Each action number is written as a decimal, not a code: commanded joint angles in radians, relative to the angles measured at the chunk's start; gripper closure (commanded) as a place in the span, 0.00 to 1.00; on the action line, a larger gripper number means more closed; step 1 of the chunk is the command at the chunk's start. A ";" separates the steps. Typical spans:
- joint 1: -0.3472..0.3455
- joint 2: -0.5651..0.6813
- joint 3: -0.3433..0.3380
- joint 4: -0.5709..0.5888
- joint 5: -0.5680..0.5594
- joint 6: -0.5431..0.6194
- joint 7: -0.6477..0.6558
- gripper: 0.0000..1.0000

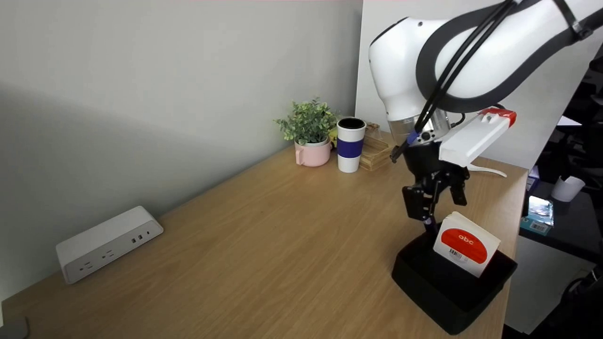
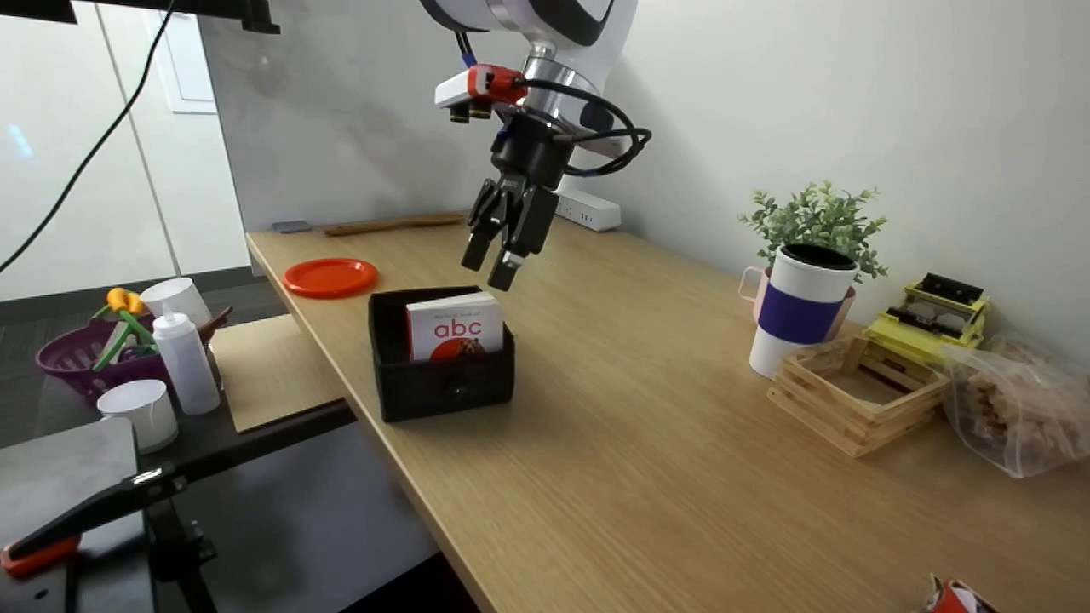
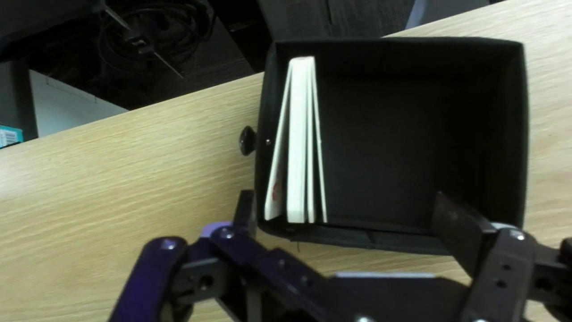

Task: Put the book in the black bowl

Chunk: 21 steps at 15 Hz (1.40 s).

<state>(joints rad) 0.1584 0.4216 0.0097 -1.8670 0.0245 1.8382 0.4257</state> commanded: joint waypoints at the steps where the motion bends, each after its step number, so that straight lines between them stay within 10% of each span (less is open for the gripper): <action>1: -0.024 -0.136 0.024 -0.131 0.142 0.080 0.006 0.00; 5: -0.021 -0.282 0.028 -0.249 0.284 0.147 0.030 0.00; 21: -0.020 -0.268 0.029 -0.226 0.259 0.124 0.030 0.00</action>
<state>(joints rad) 0.1561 0.1534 0.0203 -2.0950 0.2863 1.9643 0.4533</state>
